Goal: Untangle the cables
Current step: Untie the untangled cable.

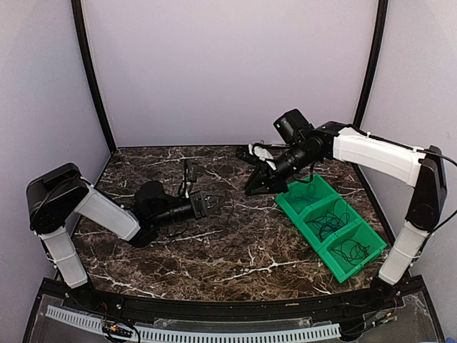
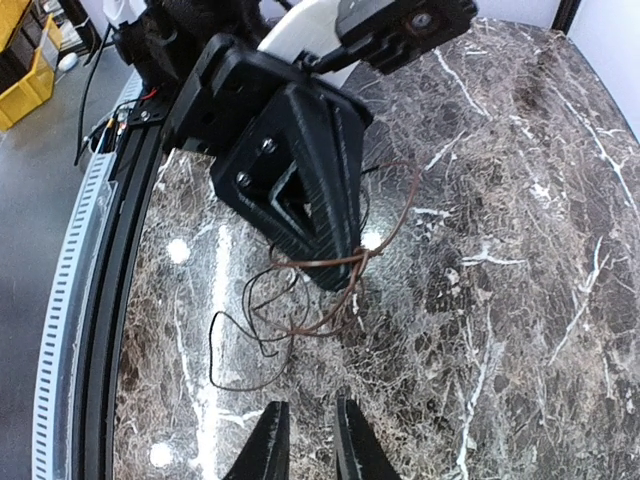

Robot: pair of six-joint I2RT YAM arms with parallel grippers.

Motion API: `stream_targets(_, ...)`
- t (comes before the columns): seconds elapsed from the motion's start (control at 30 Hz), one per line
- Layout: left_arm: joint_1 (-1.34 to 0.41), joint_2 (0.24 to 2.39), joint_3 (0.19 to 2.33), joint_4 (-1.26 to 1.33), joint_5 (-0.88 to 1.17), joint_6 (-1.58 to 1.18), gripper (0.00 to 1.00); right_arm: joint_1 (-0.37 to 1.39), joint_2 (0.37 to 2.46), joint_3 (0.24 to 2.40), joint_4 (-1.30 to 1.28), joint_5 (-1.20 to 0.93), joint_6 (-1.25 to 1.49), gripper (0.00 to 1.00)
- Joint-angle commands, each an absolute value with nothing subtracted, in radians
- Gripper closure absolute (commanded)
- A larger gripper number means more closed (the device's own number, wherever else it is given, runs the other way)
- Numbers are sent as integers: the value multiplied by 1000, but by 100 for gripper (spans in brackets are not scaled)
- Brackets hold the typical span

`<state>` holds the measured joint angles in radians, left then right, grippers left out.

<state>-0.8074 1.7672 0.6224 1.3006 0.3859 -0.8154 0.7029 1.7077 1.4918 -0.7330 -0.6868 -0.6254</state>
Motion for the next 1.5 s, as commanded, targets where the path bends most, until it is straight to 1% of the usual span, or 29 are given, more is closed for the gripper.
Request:
stream_targets(0.0, -816, 1764, 662, 1268, 438, -776, 100, 730, 1737, 1572, -688, -661, -607, 81)
stream_targets(0.27, -828, 1758, 679, 1246, 465, -759, 100, 775, 1785, 1609, -704, -641, -616, 80)
stream_targets(0.43, -828, 1759, 677, 1252, 469, -762, 100, 776, 1785, 1604, -700, -626, -612, 83)
stream_targets(0.6, -830, 1762, 675, 1265, 471, -770, 100, 776, 1788, 1595, -698, -616, -612, 84)
stream_targets(1.07, -830, 1764, 675, 1283, 463, -784, 100, 781, 1800, 1583, -706, -612, -620, 80)
stream_targets(1.13, -829, 1765, 676, 1284, 466, -785, 100, 781, 1802, 1582, -706, -613, -620, 81)
stream_targets(1.3, -829, 1768, 673, 1291, 467, -792, 100, 781, 1807, 1589, -709, -618, -617, 93)
stream_targets(1.47, -829, 1769, 666, 1296, 451, -799, 100, 780, 1802, 1593, -709, -615, -608, 99)
